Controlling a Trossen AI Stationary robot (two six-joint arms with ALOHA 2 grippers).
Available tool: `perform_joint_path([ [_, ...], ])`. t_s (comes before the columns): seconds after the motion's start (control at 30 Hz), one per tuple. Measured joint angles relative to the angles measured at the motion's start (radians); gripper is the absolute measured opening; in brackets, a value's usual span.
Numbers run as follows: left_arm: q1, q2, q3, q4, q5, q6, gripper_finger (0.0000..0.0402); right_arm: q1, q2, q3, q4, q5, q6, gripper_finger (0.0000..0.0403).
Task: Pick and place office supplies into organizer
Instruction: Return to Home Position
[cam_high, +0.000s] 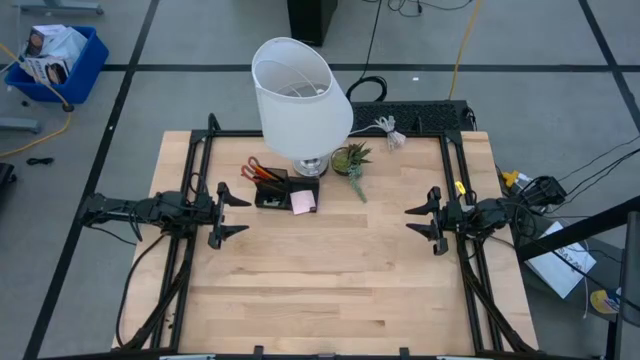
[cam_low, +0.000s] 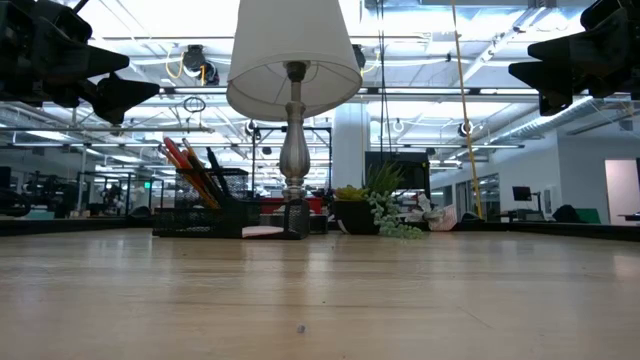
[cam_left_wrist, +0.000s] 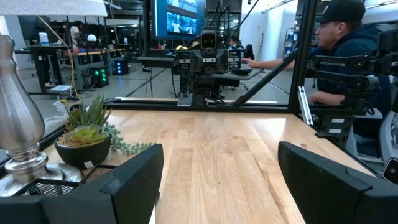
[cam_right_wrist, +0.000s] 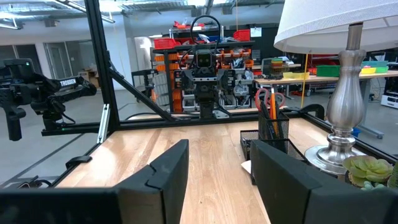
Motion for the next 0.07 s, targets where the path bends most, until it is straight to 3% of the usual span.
perform_joint_path([
  [0.07,0.000,0.000,0.000,0.000,0.000,0.000,0.0319,0.000,0.000,0.000,0.000,0.000,0.000,0.0166],
])
